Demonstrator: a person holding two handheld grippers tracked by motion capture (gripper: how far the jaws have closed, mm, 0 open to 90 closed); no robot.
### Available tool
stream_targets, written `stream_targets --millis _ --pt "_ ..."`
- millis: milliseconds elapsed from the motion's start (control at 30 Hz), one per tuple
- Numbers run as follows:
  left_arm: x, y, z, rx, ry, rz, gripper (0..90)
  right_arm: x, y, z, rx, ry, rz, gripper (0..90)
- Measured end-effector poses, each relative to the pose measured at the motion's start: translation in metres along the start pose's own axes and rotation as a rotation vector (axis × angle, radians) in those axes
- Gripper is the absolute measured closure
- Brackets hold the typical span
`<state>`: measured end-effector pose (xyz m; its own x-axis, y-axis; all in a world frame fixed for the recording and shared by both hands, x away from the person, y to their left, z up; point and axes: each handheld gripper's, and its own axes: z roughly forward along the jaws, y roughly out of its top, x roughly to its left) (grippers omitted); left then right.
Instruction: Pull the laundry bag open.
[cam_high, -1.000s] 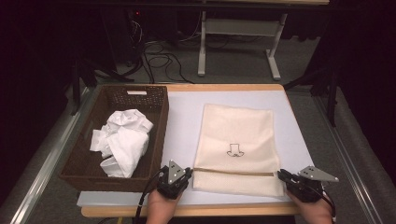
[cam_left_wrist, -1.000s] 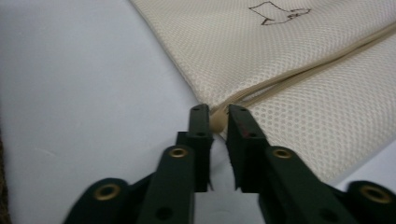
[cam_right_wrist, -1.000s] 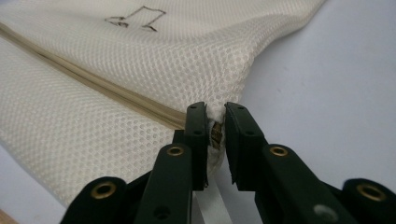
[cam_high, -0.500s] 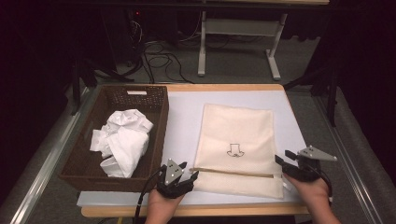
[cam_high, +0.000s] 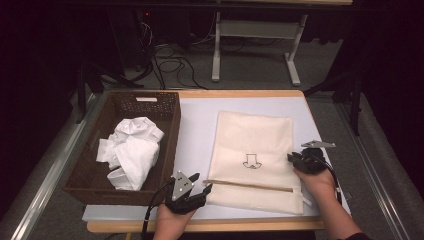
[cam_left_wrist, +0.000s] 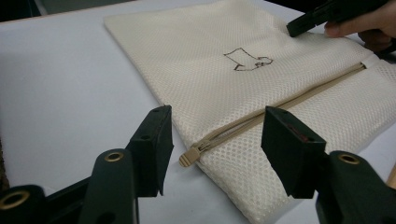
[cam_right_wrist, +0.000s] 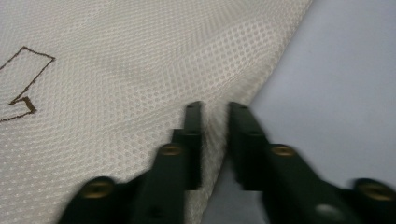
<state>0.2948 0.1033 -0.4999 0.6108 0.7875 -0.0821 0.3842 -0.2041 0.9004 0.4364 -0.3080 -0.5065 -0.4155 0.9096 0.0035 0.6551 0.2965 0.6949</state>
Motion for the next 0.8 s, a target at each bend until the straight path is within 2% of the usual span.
stream_targets --millis 67,133,233,300,367,400,433,467,500,533,567,600,633,667,767,800 --pt "-0.002 0.000 0.000 0.004 0.002 0.022 43.6 0.001 0.001 0.000 -0.009 -0.011 0.007 89.1" --pt "-0.003 0.001 0.000 0.007 0.000 0.032 43.6 -0.004 0.000 -0.001 -0.032 -0.053 0.028 89.4" --pt "-0.003 0.000 0.001 0.010 0.001 0.034 43.3 -0.020 -0.004 -0.006 -0.064 -0.133 0.083 89.4" --pt "-0.002 0.000 0.001 0.013 -0.001 0.031 43.2 -0.030 -0.011 -0.009 -0.064 -0.176 0.110 89.3" --pt "-0.002 0.000 0.002 0.013 0.003 0.031 43.0 -0.036 -0.015 -0.012 -0.069 -0.176 0.142 88.1" --pt "-0.002 0.000 0.002 0.013 0.003 0.033 43.0 -0.035 -0.014 -0.013 -0.071 -0.182 0.133 85.4" --pt "-0.002 0.001 0.002 0.014 0.003 0.036 42.8 -0.032 -0.014 -0.013 -0.066 -0.185 0.122 78.9" --pt "-0.002 0.001 0.002 0.014 0.003 0.036 42.7 -0.032 -0.014 -0.013 -0.066 -0.185 0.122 78.9" --pt "-0.003 0.001 0.002 0.012 0.002 0.036 42.6 -0.030 -0.013 -0.015 -0.083 -0.164 0.119 68.4" --pt "-0.003 0.001 0.002 0.012 0.002 0.036 42.4 -0.030 -0.013 -0.015 -0.083 -0.164 0.119 68.4" --pt "-0.002 0.001 0.002 0.013 0.002 0.040 42.1 -0.026 -0.013 -0.023 -0.100 -0.157 0.113 60.8" --pt "-0.002 0.001 0.002 0.013 0.002 0.040 41.8 -0.026 -0.013 -0.023 -0.100 -0.157 0.113 60.8" --pt "-0.002 0.001 0.003 0.015 0.005 0.041 41.8 -0.023 -0.015 -0.028 -0.118 -0.148 0.102 56.0" --pt "0.000 0.001 0.003 0.020 0.011 0.036 40.6 -0.015 -0.019 -0.040 -0.147 -0.129 0.068 45.4" --pt "0.002 0.001 0.005 0.028 0.010 0.023 37.4 -0.002 -0.030 -0.061 -0.216 -0.078 0.041 29.3" --pt "0.002 0.000 0.005 0.031 0.011 0.021 36.6 0.005 -0.034 -0.068 -0.234 -0.077 0.038 22.1"
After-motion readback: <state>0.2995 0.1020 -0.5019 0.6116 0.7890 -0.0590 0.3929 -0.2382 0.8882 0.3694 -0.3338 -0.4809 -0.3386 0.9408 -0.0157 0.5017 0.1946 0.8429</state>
